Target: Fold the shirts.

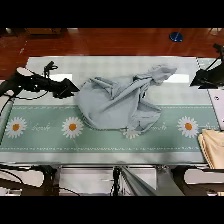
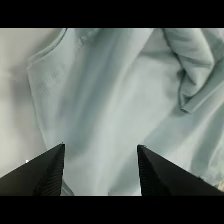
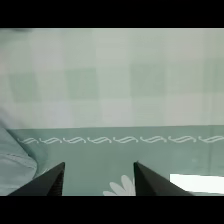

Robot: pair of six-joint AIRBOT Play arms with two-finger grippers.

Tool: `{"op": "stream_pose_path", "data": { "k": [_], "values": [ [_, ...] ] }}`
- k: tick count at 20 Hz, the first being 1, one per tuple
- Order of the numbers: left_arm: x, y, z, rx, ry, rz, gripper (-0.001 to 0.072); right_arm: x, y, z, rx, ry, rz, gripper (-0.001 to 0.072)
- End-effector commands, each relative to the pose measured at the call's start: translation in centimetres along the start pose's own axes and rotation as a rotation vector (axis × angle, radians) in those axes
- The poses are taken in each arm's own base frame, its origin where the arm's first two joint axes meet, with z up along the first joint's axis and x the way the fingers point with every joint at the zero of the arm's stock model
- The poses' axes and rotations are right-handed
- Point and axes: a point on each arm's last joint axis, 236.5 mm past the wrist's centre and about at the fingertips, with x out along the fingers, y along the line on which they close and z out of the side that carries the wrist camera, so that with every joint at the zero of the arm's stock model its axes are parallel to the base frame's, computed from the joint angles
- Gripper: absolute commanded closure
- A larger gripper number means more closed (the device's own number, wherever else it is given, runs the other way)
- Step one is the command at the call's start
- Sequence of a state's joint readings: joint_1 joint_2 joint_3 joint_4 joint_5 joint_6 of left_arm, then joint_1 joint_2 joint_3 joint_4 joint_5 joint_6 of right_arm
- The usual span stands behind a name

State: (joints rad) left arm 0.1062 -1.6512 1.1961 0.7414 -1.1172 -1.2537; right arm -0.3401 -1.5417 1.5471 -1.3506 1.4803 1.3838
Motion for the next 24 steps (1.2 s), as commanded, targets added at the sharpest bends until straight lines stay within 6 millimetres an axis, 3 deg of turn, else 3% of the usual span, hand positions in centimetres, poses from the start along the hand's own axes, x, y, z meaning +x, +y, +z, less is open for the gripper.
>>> {"op": "stream_pose_path", "data": {
  "k": [1,3,7,9,12,17,18,19,20,22,24],
  "values": [
    [2.1,1.5,0.1,-0.028,0.044,0.041,0.0166,1.8,0.0,-2.1,0.002,0.027,0.020,0.0235],
    [1.4,2.2,0.7,-0.008,0.045,0.099,0.0175,2.1,0.1,-2.8,-0.003,0.025,0.019,0.0235],
    [-1.4,1.2,1.8,0.030,0.055,0.088,0.0175,3.2,-0.1,-3.4,-0.003,0.033,0.019,0.0235],
    [-2.0,1.4,1.5,0.024,0.078,0.086,0.0175,3.7,-0.1,-3.9,-0.001,0.046,0.022,0.0235],
    [-0.9,3.7,0.0,0.016,0.154,0.170,0.0175,3.8,-0.1,-4.0,0.000,0.050,0.024,0.0235],
    [3.1,2.0,2.3,0.016,0.072,0.132,0.0178,3.6,0.9,-4.0,0.004,0.047,0.065,0.0236],
    [4.1,1.8,2.2,0.014,0.088,0.132,0.0206,3.5,1.3,-3.9,0.004,0.041,0.081,0.0236],
    [5.0,1.8,2.3,0.009,0.100,0.133,0.0292,3.2,1.9,-3.8,0.007,0.029,0.100,0.0236],
    [5.8,1.7,2.3,-0.010,0.113,0.134,0.0401,2.5,2.8,-3.5,0.004,0.005,0.132,0.0236],
    [6.5,1.5,1.9,-0.024,0.162,0.126,0.0687,0.7,4.0,-2.9,-0.023,-0.053,0.160,0.0236],
    [5.7,1.0,2.0,0.000,0.173,0.116,0.0688,-1.0,3.9,-2.9,-0.049,-0.099,0.135,0.0236]
  ]
}}
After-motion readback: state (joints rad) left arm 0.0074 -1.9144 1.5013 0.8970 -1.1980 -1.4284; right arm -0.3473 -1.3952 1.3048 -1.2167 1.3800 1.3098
